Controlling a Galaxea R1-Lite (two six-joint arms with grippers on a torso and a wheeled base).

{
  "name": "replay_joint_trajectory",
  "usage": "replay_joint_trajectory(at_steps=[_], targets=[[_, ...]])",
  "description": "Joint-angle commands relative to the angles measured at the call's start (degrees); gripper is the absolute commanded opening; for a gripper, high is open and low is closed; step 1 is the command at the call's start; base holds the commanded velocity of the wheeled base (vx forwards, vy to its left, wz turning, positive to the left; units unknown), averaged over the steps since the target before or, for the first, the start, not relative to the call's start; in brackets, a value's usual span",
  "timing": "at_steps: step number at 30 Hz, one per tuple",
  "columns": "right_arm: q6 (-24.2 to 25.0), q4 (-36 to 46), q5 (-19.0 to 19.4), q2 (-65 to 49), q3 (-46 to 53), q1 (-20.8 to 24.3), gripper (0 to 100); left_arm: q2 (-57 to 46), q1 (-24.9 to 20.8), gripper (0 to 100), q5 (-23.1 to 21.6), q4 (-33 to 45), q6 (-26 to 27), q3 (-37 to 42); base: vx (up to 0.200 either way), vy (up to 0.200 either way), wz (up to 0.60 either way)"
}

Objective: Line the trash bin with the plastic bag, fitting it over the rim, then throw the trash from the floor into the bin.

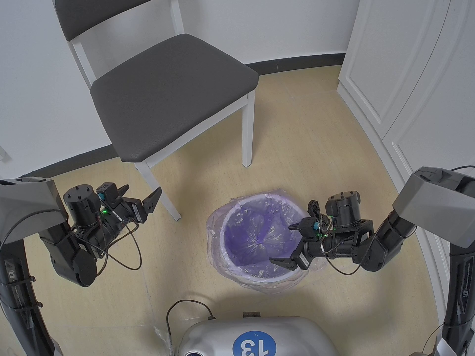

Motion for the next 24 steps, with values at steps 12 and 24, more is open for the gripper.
replay_joint_trajectory(at_steps=[12, 24], targets=[[0.8, 0.9, 2.8, 2.4, 0.0, 1.2, 100, 1.0, -0.1, 100, 0.0, -0.1, 0.7, 0.1, 0.000, 0.000, 0.00], [0.4, 0.5, 2.8, 1.7, 2.5, 2.3, 0, 0.5, -0.1, 100, 0.1, -0.5, 1.0, 0.8, 0.000, 0.000, 0.00]])
